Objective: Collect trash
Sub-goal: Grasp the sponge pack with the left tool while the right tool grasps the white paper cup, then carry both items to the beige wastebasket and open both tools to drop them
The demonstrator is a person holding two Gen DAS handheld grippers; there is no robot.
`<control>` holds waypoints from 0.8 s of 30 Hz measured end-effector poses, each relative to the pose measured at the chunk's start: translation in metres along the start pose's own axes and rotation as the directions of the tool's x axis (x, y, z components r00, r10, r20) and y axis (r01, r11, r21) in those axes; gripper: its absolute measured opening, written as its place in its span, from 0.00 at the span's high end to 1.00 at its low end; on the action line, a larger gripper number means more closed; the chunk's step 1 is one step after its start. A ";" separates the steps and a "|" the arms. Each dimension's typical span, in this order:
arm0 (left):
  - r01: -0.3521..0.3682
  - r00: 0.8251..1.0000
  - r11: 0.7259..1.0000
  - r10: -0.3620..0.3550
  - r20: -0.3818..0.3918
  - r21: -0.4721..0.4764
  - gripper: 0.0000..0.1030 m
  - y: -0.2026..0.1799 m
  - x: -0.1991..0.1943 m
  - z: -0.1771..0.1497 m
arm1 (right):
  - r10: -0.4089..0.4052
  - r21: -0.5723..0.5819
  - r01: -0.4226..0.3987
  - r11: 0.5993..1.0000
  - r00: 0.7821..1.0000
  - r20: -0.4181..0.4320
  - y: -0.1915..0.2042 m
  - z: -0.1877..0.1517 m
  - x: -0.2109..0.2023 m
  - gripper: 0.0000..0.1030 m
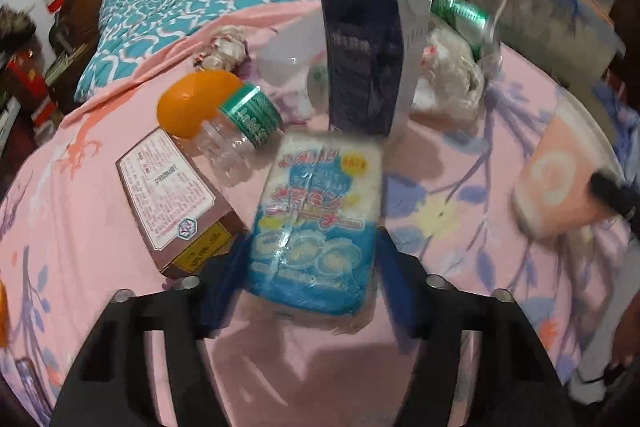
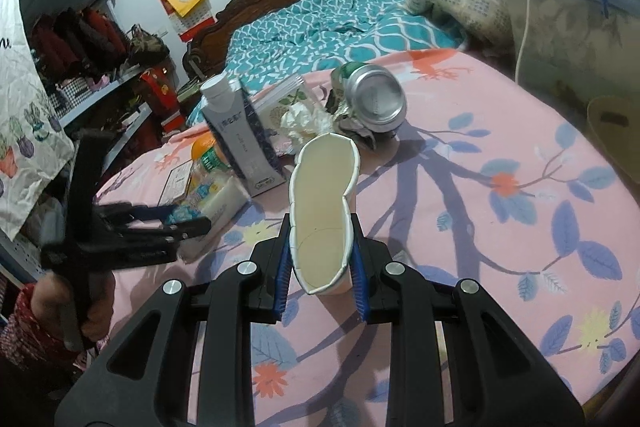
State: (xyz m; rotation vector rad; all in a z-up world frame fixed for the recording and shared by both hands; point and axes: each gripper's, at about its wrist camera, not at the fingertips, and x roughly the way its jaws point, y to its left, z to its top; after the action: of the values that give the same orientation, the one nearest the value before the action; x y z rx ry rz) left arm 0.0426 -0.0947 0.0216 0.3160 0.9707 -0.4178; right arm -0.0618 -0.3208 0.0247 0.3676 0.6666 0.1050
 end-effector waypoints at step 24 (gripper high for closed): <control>0.616 0.785 0.738 -0.605 -0.132 0.276 0.45 -0.323 0.019 0.176 | -0.328 0.449 0.185 0.874 0.907 0.265 -0.262 0.034 -0.114 0.73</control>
State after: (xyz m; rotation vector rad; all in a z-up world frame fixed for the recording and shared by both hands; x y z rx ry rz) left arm 0.0256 -0.4589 0.0752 0.2751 1.0316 -1.1868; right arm -0.1359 -0.5989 0.0202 0.6854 0.3893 -0.3611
